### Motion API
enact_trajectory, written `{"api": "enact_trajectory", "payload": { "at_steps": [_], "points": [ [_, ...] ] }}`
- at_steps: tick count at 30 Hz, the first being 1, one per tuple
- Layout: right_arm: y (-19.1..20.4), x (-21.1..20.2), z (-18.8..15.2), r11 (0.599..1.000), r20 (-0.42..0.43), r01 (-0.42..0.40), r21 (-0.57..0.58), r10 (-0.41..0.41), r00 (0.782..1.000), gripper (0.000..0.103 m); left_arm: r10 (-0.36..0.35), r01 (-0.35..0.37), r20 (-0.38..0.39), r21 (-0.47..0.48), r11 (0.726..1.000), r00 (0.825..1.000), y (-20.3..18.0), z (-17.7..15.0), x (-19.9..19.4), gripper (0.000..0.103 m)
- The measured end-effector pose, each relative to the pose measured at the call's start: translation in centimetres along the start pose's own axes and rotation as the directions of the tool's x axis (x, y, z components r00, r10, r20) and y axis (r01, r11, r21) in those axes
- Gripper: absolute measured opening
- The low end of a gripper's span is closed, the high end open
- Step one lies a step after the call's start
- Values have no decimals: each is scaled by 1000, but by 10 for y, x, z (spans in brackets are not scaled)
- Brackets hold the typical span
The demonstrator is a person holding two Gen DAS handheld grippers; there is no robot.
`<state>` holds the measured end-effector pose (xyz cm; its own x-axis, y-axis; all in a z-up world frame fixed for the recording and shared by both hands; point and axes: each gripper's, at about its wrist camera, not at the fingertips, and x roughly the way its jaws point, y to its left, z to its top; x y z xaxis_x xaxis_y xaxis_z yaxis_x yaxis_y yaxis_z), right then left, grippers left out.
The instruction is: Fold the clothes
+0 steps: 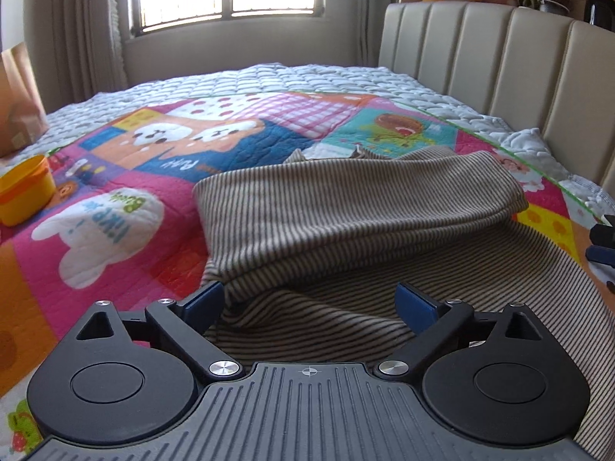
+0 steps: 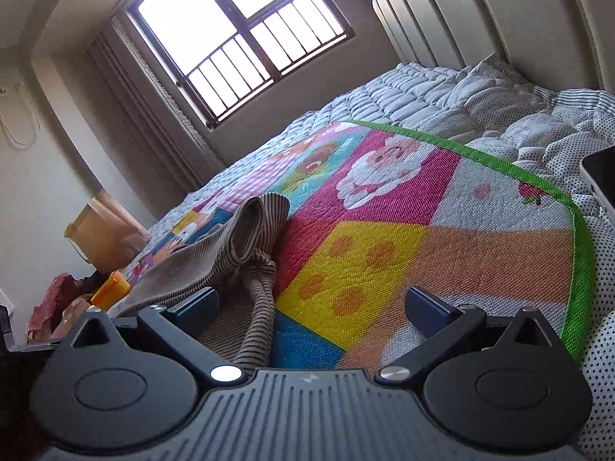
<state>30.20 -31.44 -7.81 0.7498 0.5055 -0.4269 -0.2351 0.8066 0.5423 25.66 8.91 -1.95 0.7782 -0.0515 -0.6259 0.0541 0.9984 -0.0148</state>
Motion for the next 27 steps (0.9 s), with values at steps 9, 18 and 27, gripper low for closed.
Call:
{"api": "enact_trajectory", "payload": {
  "at_steps": [9, 18, 27],
  "points": [
    [47, 14, 19, 968, -80, 95, -232, -117, 990, 92, -90, 100, 124, -82, 992, 988, 12, 15, -4, 103],
    [127, 85, 61, 893, -91, 139, -429, -195, 976, 53, -167, 184, 211, -64, 981, 963, 7, 15, 14, 103],
    [202, 111, 54, 727, 23, 130, -674, -155, 988, 4, -174, 215, 235, -158, 964, 956, 31, 9, 14, 103]
  ]
}}
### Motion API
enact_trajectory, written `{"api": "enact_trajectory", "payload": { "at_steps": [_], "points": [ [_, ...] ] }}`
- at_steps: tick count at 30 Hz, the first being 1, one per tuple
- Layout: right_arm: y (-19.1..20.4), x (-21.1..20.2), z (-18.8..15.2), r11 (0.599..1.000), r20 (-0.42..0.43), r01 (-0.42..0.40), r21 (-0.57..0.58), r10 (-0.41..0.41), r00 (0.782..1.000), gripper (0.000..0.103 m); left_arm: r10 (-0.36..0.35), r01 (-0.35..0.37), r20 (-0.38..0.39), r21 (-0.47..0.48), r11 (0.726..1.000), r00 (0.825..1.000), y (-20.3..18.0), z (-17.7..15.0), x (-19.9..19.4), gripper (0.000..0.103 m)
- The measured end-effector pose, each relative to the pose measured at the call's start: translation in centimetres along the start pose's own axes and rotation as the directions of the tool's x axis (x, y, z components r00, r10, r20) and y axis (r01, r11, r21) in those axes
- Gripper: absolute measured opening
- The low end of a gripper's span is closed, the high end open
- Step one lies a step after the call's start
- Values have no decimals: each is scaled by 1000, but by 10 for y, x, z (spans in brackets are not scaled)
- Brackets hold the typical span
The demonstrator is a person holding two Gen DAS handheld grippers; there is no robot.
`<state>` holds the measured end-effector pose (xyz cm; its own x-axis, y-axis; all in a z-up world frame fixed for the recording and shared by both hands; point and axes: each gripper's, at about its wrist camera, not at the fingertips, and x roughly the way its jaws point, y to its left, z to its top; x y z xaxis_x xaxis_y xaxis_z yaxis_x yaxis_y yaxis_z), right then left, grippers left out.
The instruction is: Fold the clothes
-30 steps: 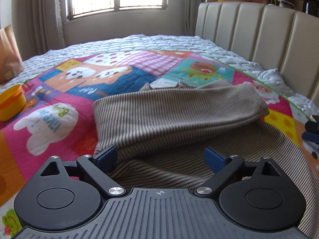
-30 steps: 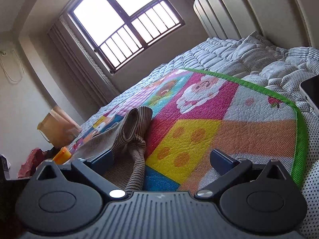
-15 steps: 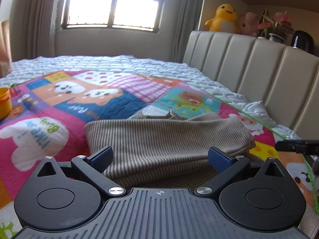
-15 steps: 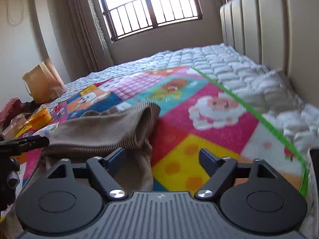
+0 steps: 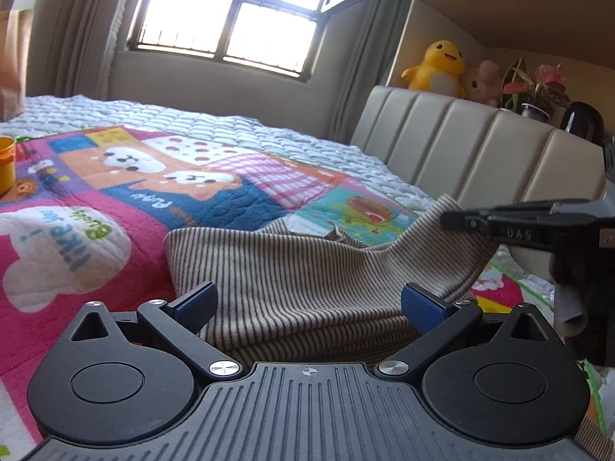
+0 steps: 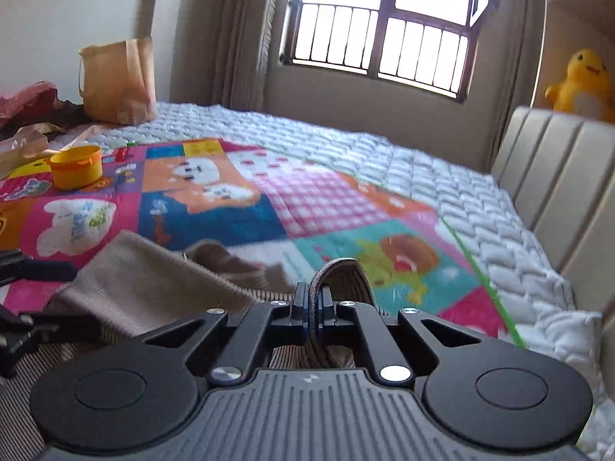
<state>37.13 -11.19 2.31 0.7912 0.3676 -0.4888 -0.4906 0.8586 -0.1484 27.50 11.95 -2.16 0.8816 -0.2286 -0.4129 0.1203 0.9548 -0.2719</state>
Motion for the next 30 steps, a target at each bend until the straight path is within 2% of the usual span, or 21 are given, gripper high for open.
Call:
{"api": "enact_trajectory", "payload": {
  "at_steps": [3, 5, 8, 9, 11, 15, 18, 20, 21, 23, 25, 27, 29, 30],
  "points": [
    [-12, 19, 3, 999, -37, 55, -2, -55, 998, 4, 40, -41, -22, -24, 999, 999, 7, -1, 4, 103],
    [-24, 36, -12, 996, -108, 83, 23, -80, 991, 4, 64, -65, -46, -29, 997, 997, 10, -3, 9, 103],
    [-38, 58, -48, 993, -216, 104, 59, -88, 972, 8, 87, -93, -126, -45, 995, 988, 15, -7, 20, 103],
    [-39, 58, -55, 992, -208, 111, 56, -97, 973, 15, 92, -101, -149, -53, 993, 985, 17, -8, 24, 103],
    [-40, 54, -52, 990, -197, 123, 69, -107, 975, 23, 96, -108, -165, -60, 992, 982, 19, -9, 25, 103],
    [-35, 40, -27, 992, -141, 122, 44, -115, 983, 28, 108, -117, -161, -46, 992, 981, 18, -9, 25, 103],
    [-28, 27, -5, 995, -73, 53, 88, -46, 996, 28, 108, -116, -159, -45, 992, 981, 17, -9, 25, 103],
    [-24, 28, 0, 991, -72, -11, 132, 20, 997, 28, 105, -114, -155, -49, 992, 982, 17, -9, 23, 103],
    [-22, 31, -1, 989, -81, -28, 145, 41, 996, 29, 100, -108, -136, -51, 993, 986, 16, -8, 20, 103],
    [-19, 44, -16, 990, -135, -6, 140, 25, 991, 37, 83, -89, -88, -57, 994, 993, 15, -6, 12, 103],
    [-19, 60, -39, 990, -204, 18, 142, 11, 979, 43, 6, -4, 35, -60, 998, 999, 13, -2, -4, 103],
    [-18, 61, -56, 992, -179, 16, 128, 7, 984, 44, -80, 88, 125, -56, 995, 989, 12, -1, -15, 103],
    [-16, 57, -49, 991, -181, 20, 129, 4, 983, 44, -128, 134, 104, -52, 990, 986, 11, -4, -9, 103],
    [-15, 56, -43, 991, -183, 18, 135, 7, 983, 46, -118, 122, 67, -54, 991, 991, 11, -7, -1, 103]
  ]
}}
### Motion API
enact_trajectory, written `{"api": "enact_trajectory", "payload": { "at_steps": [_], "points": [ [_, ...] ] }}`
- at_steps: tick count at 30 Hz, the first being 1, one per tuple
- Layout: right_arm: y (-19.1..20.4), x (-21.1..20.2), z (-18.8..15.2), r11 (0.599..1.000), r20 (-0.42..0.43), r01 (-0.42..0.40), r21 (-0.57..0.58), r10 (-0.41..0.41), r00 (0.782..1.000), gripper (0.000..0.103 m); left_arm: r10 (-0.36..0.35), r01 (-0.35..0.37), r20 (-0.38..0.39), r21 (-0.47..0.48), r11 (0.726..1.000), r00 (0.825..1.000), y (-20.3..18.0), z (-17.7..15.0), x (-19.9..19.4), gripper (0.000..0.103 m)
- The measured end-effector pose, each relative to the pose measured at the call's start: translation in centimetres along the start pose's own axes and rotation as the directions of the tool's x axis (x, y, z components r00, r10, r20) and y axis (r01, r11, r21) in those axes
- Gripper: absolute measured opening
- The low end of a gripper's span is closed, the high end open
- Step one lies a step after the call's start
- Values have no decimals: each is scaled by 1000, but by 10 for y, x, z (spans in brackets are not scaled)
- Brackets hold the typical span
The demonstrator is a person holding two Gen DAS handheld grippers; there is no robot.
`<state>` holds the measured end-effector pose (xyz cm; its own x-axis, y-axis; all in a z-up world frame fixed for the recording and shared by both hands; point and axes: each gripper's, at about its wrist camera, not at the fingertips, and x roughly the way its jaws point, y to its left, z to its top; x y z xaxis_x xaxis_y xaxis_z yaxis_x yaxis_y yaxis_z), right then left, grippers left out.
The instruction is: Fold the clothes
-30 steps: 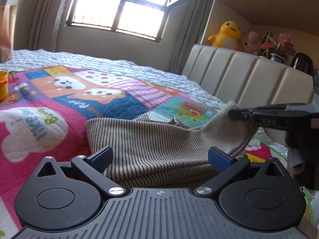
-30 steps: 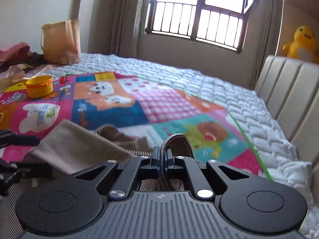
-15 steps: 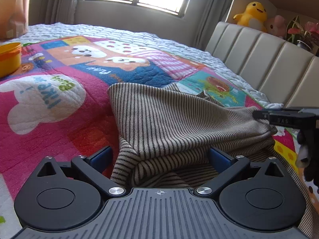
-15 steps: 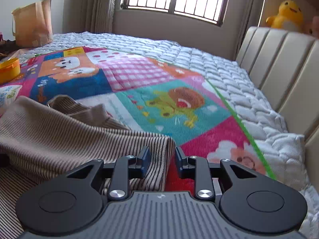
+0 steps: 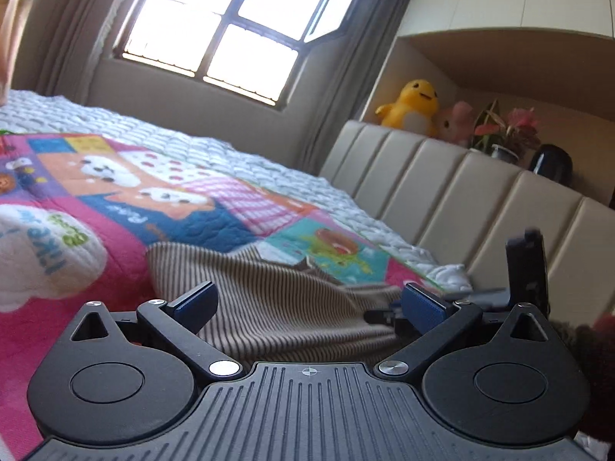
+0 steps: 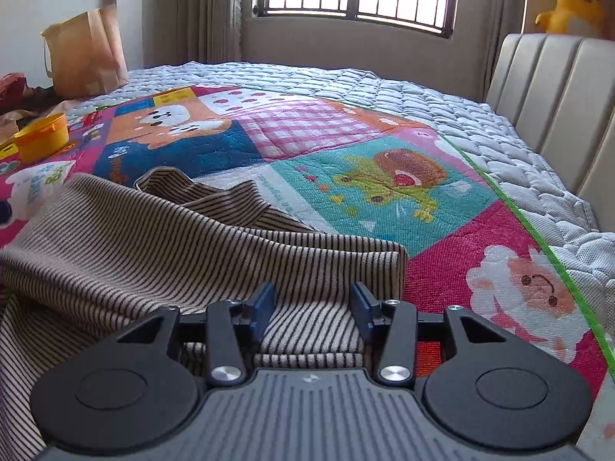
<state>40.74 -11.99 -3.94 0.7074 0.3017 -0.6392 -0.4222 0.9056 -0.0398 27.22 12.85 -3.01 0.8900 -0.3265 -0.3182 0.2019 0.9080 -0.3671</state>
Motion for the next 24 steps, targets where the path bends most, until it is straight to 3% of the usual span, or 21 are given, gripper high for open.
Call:
{"api": "enact_trajectory", "payload": {
  "at_steps": [3, 6, 10, 14, 15, 16, 18, 21, 24],
  "points": [
    [14, -7, 23, 998, 45, -36, -43, 38, 998, 44, 105, -107, -105, -9, 994, 989, 5, -4, 19, 103],
    [30, 1, 50, 994, 71, -82, -66, 87, 994, 44, 111, -116, -128, -32, 993, 986, 11, -4, 20, 103],
    [43, 52, 74, 995, 8, -80, -61, 81, 997, 44, 101, -108, -118, -52, 993, 988, 16, -4, 17, 103],
    [34, 97, 64, 998, -74, -62, 15, 63, 995, 44, 83, -95, -93, -132, 987, 992, 29, 13, 1, 103],
    [32, 98, 60, 996, -65, -76, 36, 78, 995, 36, 96, -107, -77, -151, 983, 992, 35, 19, -5, 103],
    [32, 94, 58, 996, -49, -84, 28, 85, 995, 20, 112, -122, -66, -171, 978, 992, 40, 25, -10, 103],
    [38, 83, 55, 997, -23, -78, -7, 78, 997, 7, 143, -150, -46, -212, 966, 989, 52, 35, -19, 103],
    [46, 56, 59, 997, 37, -68, -43, 69, 997, 6, 172, -176, -37, -247, 953, 984, 64, 43, -28, 103],
    [46, 8, 66, 992, 94, -125, -22, 126, 988, 6, 196, -195, -24, -274, 942, 980, 74, 48, -37, 103]
  ]
}}
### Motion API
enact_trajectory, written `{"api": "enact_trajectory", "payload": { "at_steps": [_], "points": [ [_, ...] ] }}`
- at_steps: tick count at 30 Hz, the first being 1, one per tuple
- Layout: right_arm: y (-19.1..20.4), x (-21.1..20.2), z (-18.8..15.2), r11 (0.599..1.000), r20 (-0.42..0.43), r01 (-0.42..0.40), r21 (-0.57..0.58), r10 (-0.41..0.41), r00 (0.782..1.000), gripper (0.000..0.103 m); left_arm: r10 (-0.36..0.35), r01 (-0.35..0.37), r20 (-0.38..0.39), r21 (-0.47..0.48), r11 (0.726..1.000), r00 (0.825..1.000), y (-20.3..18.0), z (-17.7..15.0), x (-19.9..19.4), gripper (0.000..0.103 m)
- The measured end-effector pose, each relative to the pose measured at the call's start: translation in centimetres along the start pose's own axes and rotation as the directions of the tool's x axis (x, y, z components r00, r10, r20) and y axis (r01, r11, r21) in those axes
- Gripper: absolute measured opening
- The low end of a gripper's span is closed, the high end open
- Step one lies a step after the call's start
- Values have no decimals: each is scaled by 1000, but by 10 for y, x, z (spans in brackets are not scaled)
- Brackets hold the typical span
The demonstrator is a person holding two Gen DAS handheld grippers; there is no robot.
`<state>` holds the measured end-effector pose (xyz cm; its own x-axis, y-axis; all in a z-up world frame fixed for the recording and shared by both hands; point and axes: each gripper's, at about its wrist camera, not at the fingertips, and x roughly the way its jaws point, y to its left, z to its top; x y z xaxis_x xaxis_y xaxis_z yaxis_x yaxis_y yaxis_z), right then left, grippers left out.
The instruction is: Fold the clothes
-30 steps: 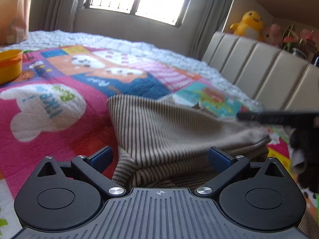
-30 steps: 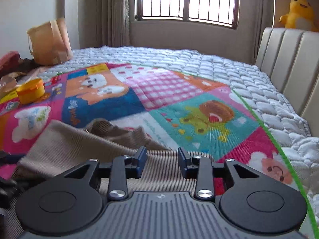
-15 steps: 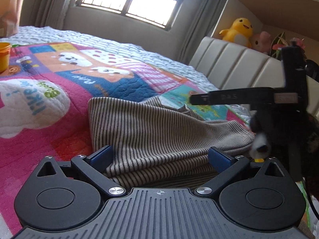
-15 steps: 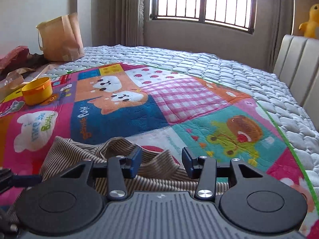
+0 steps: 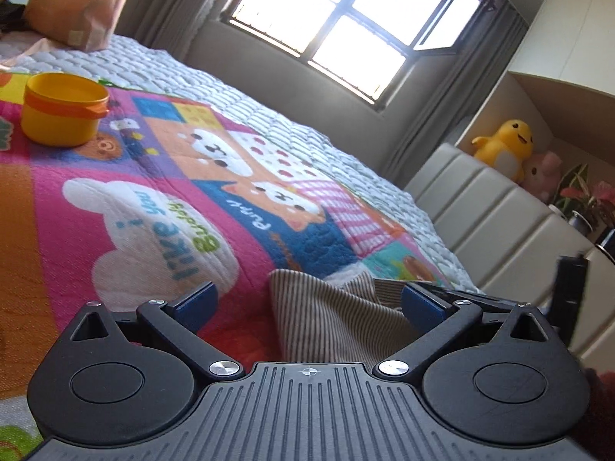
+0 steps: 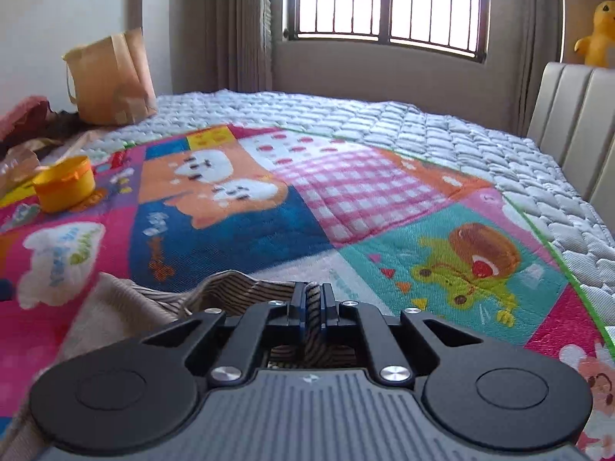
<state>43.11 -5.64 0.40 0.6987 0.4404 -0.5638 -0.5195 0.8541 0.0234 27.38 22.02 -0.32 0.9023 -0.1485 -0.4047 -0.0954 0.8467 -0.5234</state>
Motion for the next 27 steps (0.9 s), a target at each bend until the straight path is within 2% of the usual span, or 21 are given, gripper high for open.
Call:
{"api": "enact_trajectory", "payload": {
  "at_steps": [5, 9, 14, 17, 20, 23, 24, 26, 27],
  "points": [
    [17, -98, -5, 997, 61, -79, -13, 80, 995, 6, -56, 57, 35, -11, 998, 998, -5, 8, -19, 103],
    [25, -156, -29, 991, 69, -130, 32, 128, 989, 5, -107, 105, 59, 39, 994, 992, -21, 6, -40, 103],
    [30, -186, -89, 981, -4, -170, 96, 172, 985, 5, -117, 117, 10, -12, 993, 993, -26, -9, -66, 103],
    [33, -195, -123, 976, -33, -186, 114, 191, 981, 6, -88, 89, -36, 37, 995, 995, -31, -17, -82, 103],
    [34, -211, -143, 960, -35, -246, 132, 253, 967, 6, -36, 43, -69, 95, 995, 997, -35, -20, -98, 103],
    [27, -235, -153, 959, 1, -248, 137, 250, 968, 6, -11, 23, -107, 105, 994, 994, -36, -21, -105, 103],
    [22, -243, -154, 959, 17, -241, 147, 241, 970, 8, 0, 14, -122, 113, 994, 993, -36, -23, -104, 103],
    [3, -256, -154, 952, 55, -217, 216, 210, 976, 20, 17, 4, -157, 134, 991, 988, -39, -29, -101, 103],
    [-9, -261, -154, 944, 74, -204, 259, 191, 979, 35, 18, 6, -177, 134, 991, 984, -39, -32, -98, 103]
  ]
}}
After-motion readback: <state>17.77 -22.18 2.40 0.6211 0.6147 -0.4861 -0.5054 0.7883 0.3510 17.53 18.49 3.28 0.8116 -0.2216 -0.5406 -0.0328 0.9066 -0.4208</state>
